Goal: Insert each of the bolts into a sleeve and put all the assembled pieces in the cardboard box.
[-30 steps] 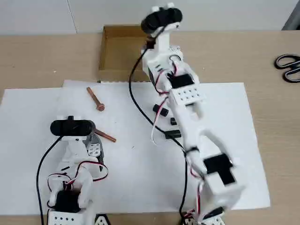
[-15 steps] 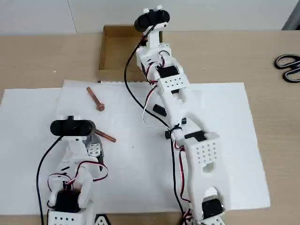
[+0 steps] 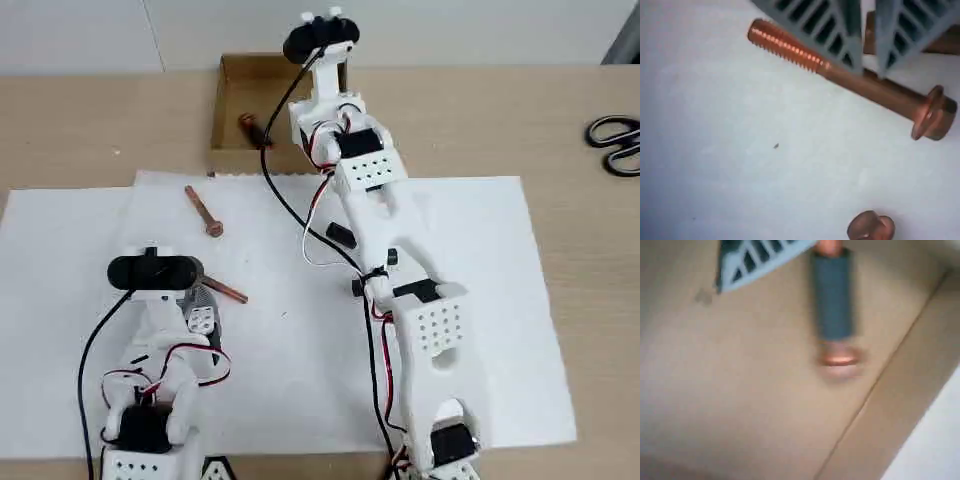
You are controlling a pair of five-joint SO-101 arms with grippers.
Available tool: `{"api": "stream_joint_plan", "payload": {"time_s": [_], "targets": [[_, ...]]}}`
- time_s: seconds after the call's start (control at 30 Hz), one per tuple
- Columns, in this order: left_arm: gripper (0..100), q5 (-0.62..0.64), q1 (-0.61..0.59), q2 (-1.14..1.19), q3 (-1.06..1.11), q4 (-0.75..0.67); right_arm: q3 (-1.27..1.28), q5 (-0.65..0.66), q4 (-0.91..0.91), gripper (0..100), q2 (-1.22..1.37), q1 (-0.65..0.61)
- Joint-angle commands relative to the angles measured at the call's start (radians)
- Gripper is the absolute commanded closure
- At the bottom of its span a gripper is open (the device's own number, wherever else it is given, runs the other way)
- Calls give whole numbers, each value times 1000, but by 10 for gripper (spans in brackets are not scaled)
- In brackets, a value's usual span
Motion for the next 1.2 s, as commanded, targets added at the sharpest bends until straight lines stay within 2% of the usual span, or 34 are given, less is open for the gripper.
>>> {"api": "stream_joint_plan", "payload": {"time_s": [0.0, 0.3, 0.73, 0.87, 0.93, 1.1, 1.17], "targets": [[994, -3, 2, -11, -2, -20, -51, 5, 131, 779, -134, -8], [994, -3, 2, -11, -2, -20, -51, 5, 581, 779, -246, -25], [994, -3, 3, -11, -4, -20, -51, 8, 989, 779, -318, -67], [994, -3, 3, -11, -4, -20, -48, 18, 1023, 779, -318, -64], [994, -3, 3, -11, -4, -20, -48, 103, 1023, 779, -320, -68], [994, -3, 2, -11, -4, -20, -25, 431, 1026, 779, -317, -62], [994, -3, 2, -11, -4, -20, -2, 525, 1026, 779, -317, -58]]}}
